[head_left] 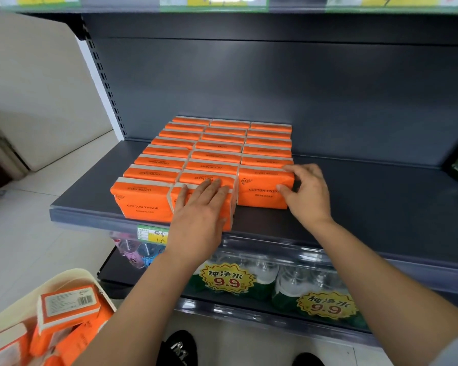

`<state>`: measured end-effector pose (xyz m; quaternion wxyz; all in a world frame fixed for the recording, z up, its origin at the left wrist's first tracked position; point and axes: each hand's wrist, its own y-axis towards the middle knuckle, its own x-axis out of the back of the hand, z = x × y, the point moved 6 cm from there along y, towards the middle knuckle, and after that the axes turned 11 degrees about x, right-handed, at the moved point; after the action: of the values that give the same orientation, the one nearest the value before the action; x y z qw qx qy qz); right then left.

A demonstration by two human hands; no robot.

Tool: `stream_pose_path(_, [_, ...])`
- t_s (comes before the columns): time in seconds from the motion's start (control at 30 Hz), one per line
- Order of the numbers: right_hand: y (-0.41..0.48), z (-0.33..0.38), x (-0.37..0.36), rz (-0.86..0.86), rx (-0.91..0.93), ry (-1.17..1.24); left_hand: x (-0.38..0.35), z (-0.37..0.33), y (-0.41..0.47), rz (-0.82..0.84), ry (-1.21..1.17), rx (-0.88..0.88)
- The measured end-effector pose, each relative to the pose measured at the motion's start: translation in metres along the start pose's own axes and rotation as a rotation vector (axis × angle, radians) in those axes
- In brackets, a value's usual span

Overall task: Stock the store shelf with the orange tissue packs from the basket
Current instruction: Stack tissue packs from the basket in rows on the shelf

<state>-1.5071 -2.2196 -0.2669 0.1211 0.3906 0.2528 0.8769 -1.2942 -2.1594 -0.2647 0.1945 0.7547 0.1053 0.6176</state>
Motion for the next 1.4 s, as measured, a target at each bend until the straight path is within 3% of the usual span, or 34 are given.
stream_pose_path(0.27, [-0.034, 0.049, 0.017, -0.105, 0.110, -0.179, 0.017, 0.004, -0.011, -0.021, 0.070, -0.032])
stream_pose_path(0.43, [-0.072, 0.101, 0.000, 0.011, 0.245, -0.128, 0.038, 0.025, -0.040, -0.034, 0.073, -0.054])
stream_pose_path(0.57, [-0.105, 0.136, -0.028, 0.215, 0.268, -0.104, 0.046, 0.062, -0.074, 0.027, 0.127, -0.015])
stream_pose_path(0.9, [-0.161, 0.218, -0.115, 0.672, 0.387, -0.227, 0.035, 0.180, -0.174, 0.273, 0.221, 0.309])
stream_pose_path(1.07, [-0.182, 0.251, -0.156, 0.797, 0.483, -0.265, 0.026, 0.236, -0.221, 0.417, 0.325, 0.484])
stream_pose_path(1.4, [-0.233, 0.272, -0.229, 1.013, 0.542, -0.259, -0.023, 0.314, -0.329, 0.608, 0.234, 0.780])
